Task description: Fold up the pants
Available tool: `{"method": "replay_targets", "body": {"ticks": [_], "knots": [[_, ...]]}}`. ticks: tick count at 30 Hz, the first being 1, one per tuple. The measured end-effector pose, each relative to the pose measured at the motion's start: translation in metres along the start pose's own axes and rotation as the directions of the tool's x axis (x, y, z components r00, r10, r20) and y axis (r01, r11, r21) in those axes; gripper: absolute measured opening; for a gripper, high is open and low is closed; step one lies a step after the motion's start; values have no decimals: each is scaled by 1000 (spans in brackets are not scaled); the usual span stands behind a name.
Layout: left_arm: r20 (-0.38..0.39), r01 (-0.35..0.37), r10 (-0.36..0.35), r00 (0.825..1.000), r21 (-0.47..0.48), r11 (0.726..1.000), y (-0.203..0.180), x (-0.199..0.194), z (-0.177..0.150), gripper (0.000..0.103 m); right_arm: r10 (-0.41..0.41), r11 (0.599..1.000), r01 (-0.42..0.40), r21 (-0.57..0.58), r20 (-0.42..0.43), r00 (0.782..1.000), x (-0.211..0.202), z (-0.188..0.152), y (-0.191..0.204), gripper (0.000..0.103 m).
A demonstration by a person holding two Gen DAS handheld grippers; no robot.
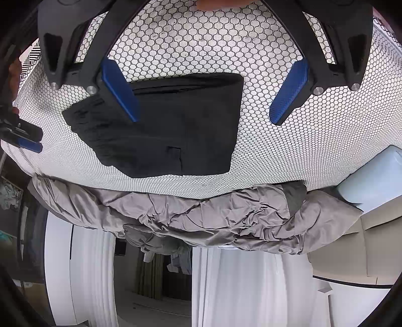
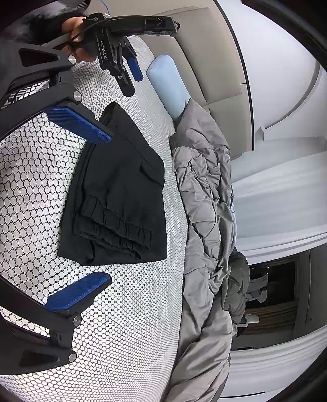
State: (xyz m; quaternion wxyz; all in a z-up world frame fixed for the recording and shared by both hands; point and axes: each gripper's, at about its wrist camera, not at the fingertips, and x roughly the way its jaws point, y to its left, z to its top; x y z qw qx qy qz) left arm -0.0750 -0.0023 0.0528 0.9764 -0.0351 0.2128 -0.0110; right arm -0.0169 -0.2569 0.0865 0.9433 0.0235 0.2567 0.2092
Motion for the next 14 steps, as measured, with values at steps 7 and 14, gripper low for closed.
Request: {"method": "replay_targets", "body": {"ticks": [7, 14], "knots": [[2, 2, -2, 1000, 1, 1000, 0, 0, 0, 102, 0, 1000, 0, 0, 0, 1000, 0, 0, 0, 103], [-1, 1, -1, 1000, 9, 1000, 4, 2, 0, 102, 0, 1000, 0, -1, -2, 1000, 0, 0, 1, 103]]}}
